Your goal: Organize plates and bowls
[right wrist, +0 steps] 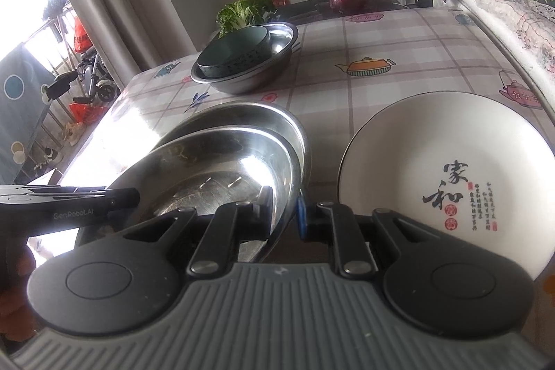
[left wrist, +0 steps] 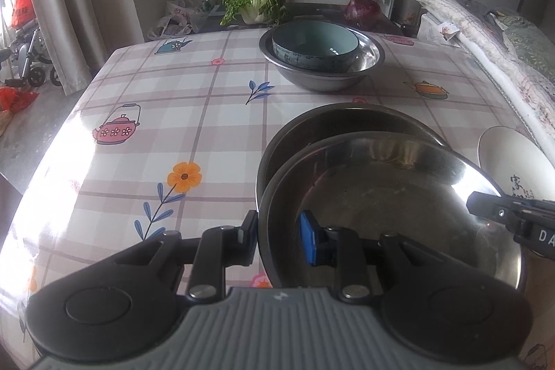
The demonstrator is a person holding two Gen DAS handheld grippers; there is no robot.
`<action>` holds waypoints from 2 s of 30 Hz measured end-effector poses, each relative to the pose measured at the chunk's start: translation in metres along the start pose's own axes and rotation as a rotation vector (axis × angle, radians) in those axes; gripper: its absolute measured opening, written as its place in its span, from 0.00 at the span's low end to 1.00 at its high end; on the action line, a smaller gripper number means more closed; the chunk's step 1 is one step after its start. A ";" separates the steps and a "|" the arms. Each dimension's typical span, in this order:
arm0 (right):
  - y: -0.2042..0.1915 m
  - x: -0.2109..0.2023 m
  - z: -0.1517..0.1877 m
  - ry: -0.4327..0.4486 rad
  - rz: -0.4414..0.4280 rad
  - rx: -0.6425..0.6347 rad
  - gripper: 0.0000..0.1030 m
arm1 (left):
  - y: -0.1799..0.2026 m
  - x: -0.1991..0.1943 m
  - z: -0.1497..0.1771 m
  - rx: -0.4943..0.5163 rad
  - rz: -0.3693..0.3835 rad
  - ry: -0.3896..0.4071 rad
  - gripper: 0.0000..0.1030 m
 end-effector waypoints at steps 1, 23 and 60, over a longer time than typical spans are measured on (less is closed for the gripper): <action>0.000 0.000 0.000 0.000 0.003 -0.002 0.14 | 0.000 -0.001 -0.001 0.000 0.001 0.006 0.29; 0.010 -0.037 0.008 0.049 0.092 0.005 0.44 | 0.018 -0.046 0.000 -0.021 0.134 0.136 0.64; 0.193 -0.063 -0.029 0.145 0.273 0.035 0.44 | 0.179 -0.021 0.040 -0.067 0.285 0.098 0.59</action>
Point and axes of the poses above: each gripper's, at about its wrist camera, not at the fingertips, and x roughly the way its jaws point, y to its right, z to its underside, the point moved 10 cm from there along x, roughly the way its jaws point, and after that the axes turned 14 degrees about y, right-handed, at the moved point
